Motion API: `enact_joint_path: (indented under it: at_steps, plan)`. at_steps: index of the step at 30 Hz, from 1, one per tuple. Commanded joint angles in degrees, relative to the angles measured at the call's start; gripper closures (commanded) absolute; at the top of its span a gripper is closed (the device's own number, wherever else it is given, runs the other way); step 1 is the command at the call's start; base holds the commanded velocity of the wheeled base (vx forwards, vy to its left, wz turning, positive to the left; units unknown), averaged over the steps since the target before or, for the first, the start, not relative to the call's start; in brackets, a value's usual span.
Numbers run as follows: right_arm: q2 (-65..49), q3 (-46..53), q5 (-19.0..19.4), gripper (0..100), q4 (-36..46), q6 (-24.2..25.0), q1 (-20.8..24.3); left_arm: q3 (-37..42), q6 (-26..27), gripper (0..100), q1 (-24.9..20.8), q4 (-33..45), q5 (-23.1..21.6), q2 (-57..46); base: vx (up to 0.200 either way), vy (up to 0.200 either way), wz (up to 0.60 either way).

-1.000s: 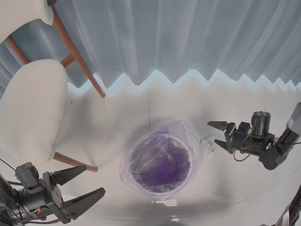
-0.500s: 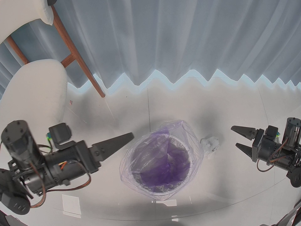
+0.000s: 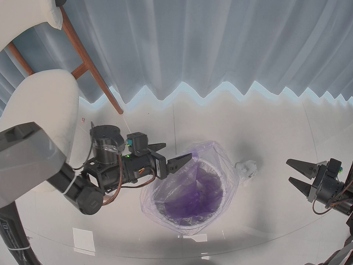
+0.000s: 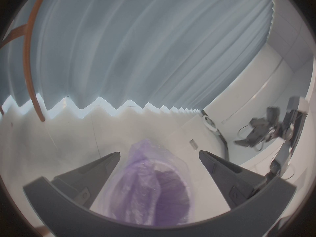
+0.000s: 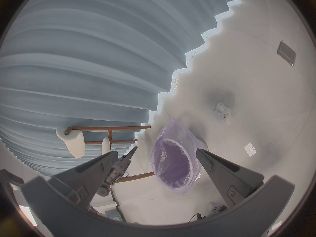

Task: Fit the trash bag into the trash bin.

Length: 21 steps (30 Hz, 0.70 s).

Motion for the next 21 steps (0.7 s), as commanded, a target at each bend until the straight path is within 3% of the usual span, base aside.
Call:
enact_joint_path:
  at_steps: [1,9,13,21]
  plan:
    - [-4.23,3.1,0.01,0,0.06,0.17,0.04,-7.06,7.09,0,1.36,-0.54,3.77,12.59,0.0,0.0,0.0]
    - [-4.14,2.92,0.01,0,-0.03,0.08,0.04,-7.94,6.21,0,0.66,-2.57,4.74,13.29,0.0,0.0,0.0]
    - [-4.06,3.1,0.1,0,0.15,0.08,0.39,-8.21,6.3,0,0.66,-1.69,9.04,14.52,0.0,0.0,0.0]
    - [-3.97,3.18,0.1,0,0.24,0.08,0.39,-8.82,6.12,0,0.31,-1.69,9.22,15.31,0.0,0.0,0.0]
